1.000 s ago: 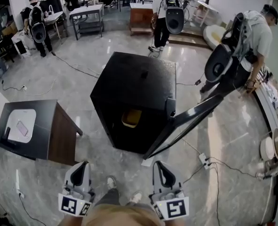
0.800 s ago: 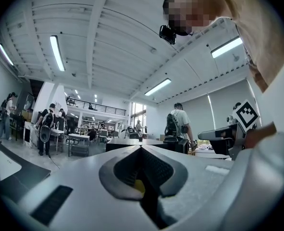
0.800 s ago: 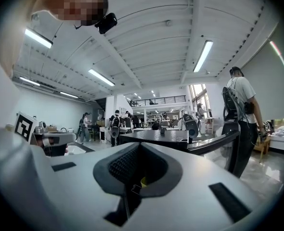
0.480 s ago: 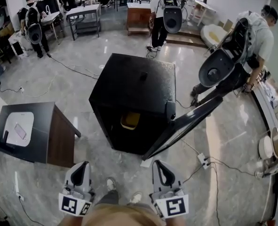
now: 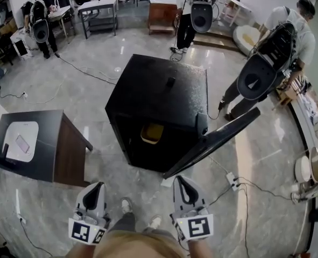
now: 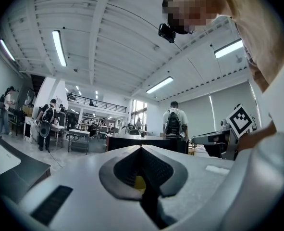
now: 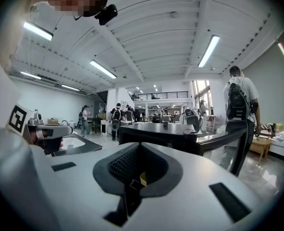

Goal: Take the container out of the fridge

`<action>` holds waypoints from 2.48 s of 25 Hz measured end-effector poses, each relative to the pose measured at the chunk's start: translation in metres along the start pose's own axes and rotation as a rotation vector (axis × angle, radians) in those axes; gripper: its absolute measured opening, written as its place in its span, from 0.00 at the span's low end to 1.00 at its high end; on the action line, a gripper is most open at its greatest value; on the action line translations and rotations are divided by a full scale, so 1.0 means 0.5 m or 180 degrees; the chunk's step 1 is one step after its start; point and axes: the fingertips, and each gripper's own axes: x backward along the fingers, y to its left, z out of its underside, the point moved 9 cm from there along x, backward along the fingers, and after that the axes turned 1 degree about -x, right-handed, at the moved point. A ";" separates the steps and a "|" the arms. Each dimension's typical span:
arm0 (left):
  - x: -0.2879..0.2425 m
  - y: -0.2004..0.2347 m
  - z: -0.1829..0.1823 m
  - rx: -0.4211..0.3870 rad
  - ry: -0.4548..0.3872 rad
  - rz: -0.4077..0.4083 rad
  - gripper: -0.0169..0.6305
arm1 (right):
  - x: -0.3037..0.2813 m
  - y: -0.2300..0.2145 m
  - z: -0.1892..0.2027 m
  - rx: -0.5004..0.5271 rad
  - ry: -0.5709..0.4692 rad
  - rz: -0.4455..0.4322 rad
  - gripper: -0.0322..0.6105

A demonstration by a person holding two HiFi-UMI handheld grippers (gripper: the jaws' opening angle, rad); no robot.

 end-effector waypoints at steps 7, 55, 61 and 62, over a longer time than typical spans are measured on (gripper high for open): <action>-0.001 0.017 0.008 0.0032 0.0030 0.0018 0.03 | -0.033 0.010 0.008 0.0153 0.0102 -0.0056 0.05; -0.041 0.130 0.075 0.0267 0.0213 0.0145 0.03 | -0.297 0.084 0.125 0.1470 0.0988 -0.0496 0.17; -0.053 0.141 0.089 0.0255 0.0273 0.0158 0.03 | -0.333 0.066 0.168 0.1672 0.1168 -0.0540 0.18; -0.053 0.144 0.092 0.0258 0.0292 0.0153 0.03 | -0.339 0.065 0.175 0.1718 0.1189 -0.0548 0.18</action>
